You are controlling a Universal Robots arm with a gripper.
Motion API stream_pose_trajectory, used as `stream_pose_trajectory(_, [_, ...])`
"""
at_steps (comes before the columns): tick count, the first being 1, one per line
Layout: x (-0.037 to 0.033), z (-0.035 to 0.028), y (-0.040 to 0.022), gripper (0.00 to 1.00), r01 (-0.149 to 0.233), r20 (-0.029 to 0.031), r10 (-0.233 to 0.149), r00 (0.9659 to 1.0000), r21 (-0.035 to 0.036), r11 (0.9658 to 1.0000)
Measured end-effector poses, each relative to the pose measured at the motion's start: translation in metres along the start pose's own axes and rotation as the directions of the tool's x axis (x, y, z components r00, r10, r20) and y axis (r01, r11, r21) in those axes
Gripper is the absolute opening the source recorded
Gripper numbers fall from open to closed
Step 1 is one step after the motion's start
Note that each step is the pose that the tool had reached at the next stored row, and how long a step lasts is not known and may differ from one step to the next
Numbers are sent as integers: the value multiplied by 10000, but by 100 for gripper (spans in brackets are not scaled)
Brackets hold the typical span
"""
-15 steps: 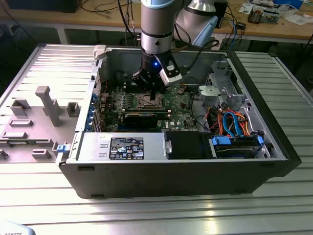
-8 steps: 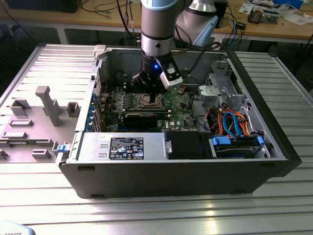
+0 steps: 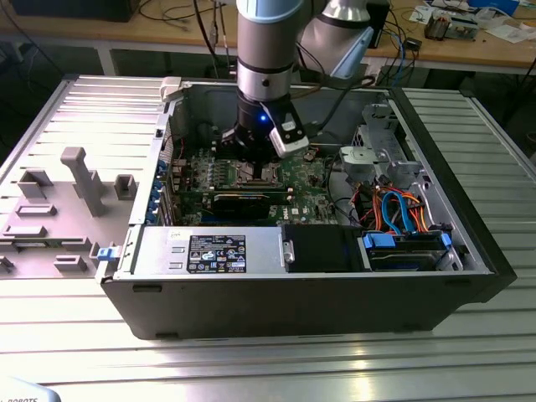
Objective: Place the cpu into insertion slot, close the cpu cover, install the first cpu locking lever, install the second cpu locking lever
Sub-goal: 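Install the second cpu locking lever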
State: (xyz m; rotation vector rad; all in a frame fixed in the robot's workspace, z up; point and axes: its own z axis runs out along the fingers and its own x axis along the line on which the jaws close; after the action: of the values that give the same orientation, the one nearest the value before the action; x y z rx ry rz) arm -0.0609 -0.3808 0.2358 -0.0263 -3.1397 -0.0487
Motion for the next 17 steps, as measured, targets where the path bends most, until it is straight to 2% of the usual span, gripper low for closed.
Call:
stream_pose_trajectory(4, [59,29,-22,11,-1,-21,1,10000,-51,10000])
stream_pose_trajectory(6, [67,42,-46,11,1,-23,-1,10000,-74,10000])
stream_pose_trajectory(10, [111,72,-65,11,-1,-34,1,10000,-95,10000])
stream_pose_trajectory(17, [175,80,-109,11,-1,-39,1,10000,-146,9999])
